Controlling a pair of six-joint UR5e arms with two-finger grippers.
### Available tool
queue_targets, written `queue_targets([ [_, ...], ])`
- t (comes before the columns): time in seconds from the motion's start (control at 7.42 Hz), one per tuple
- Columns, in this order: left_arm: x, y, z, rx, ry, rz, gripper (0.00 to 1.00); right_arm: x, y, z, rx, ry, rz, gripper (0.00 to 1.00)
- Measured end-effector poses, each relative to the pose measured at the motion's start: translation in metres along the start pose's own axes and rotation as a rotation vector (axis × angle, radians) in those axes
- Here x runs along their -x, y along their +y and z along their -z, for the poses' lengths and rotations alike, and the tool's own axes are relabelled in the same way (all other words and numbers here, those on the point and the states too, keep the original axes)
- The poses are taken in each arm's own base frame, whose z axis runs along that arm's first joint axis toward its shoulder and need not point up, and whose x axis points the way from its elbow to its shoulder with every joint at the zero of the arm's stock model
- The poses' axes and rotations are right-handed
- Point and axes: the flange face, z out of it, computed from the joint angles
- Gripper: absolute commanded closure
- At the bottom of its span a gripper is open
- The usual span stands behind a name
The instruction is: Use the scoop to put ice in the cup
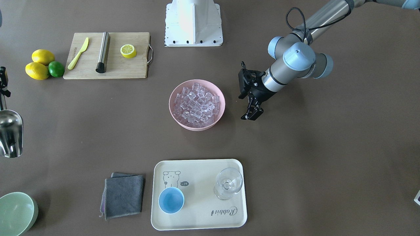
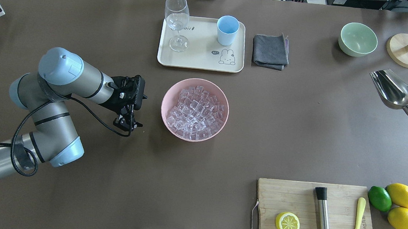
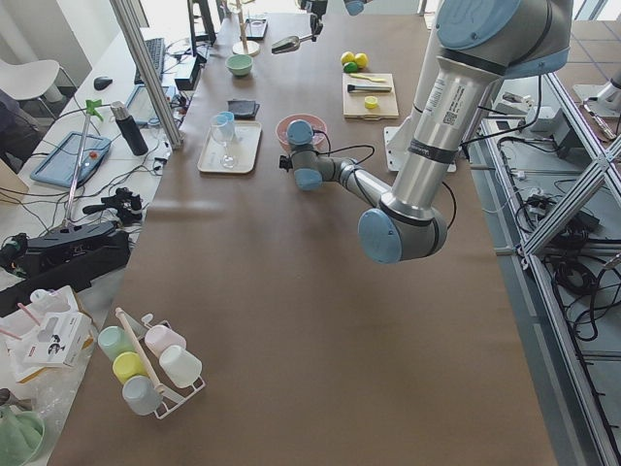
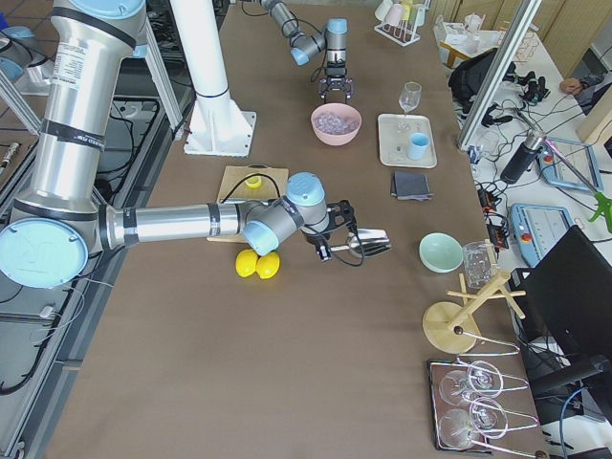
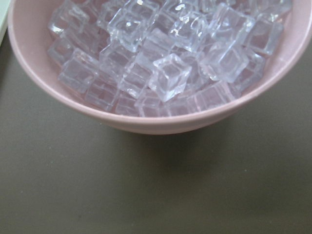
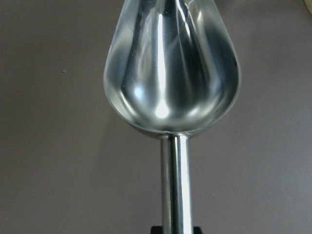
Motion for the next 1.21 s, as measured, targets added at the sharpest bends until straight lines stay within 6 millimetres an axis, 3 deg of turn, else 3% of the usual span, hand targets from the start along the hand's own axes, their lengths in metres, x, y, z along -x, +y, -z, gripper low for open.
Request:
queue_targets([
  [0.27,-0.007,-0.024,-0.014,-0.011,-0.02,-0.021,0.01,0.027,-0.038,0.015,0.003,0.002,0.128,1.0],
  [0.54,-0.005,-0.042,-0.024,-0.012,-0.034,-0.021,0.01,0.053,-0.053,0.041,-0.001,0.007,0.215,1.0],
  [0.81,-0.001,-0.05,-0.03,-0.012,-0.032,-0.003,0.01,0.081,-0.08,0.056,0.056,0.033,0.345,1.0],
  [0.94,0.0,-0.052,-0.03,-0.013,-0.028,0.028,0.01,0.107,-0.091,0.066,0.114,0.03,0.452,1.0],
  [1.21,0.001,-0.051,-0.029,-0.015,-0.017,0.063,0.01,0.165,-0.092,0.072,0.19,0.021,0.623,1.0],
])
